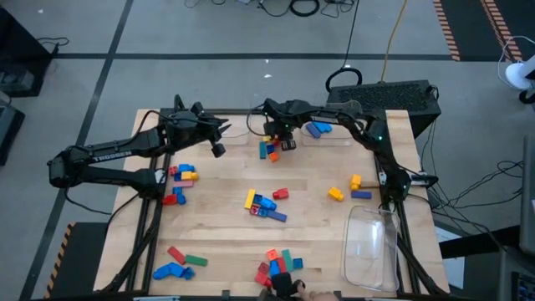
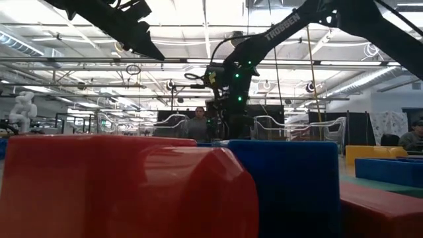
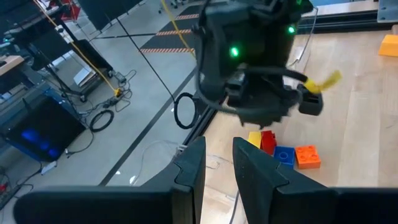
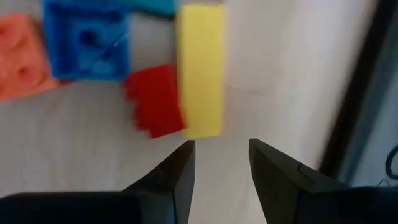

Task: Sort blocks by size
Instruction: Put the light blue block into the top right transparent bin

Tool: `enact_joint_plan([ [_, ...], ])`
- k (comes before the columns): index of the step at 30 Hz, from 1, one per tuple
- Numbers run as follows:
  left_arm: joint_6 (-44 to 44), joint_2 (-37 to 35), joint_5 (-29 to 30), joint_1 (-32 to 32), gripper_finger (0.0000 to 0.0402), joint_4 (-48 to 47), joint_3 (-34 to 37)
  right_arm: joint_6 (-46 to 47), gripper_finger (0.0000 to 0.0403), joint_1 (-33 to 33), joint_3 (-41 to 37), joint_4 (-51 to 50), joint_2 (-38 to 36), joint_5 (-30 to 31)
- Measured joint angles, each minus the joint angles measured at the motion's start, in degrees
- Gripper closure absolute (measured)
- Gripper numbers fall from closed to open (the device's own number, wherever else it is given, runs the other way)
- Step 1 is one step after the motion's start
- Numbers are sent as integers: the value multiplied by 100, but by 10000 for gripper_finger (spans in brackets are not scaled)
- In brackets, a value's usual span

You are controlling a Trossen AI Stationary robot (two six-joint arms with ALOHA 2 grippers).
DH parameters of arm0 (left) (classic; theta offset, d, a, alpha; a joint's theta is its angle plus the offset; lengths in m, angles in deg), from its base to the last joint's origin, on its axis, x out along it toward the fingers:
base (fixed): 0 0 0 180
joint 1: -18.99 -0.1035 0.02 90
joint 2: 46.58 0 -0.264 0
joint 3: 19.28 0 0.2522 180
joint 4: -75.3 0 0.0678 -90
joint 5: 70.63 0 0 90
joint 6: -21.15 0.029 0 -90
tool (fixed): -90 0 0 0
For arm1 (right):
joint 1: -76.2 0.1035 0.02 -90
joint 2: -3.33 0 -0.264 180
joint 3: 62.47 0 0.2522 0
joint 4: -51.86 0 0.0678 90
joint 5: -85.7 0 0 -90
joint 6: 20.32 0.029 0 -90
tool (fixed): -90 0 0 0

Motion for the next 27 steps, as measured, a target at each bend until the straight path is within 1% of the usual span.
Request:
enact_joint_plan([
  [4, 0, 0, -4, 0, 317, 11, 0, -417, 269, 74, 0, -62, 64, -4],
  [7, 0, 0, -4, 0, 317, 11, 0, -766, 268, 123, 0, 132, 64, 5],
  [10, 0, 0, -9, 0, 317, 11, 0, -996, 265, 158, 0, 480, 64, -264],
  [13, -2, 0, -13, 0, 317, 12, 0, -1023, 262, 191, 0, 568, 64, -570],
  [22, -2, 0, -15, 0, 317, 67, 0, -807, 261, 112, 0, 43, 66, -546],
  [27, -4, 0, -17, 0, 317, 135, 0, -705, 261, -116, 0, 112, 65, -648],
])
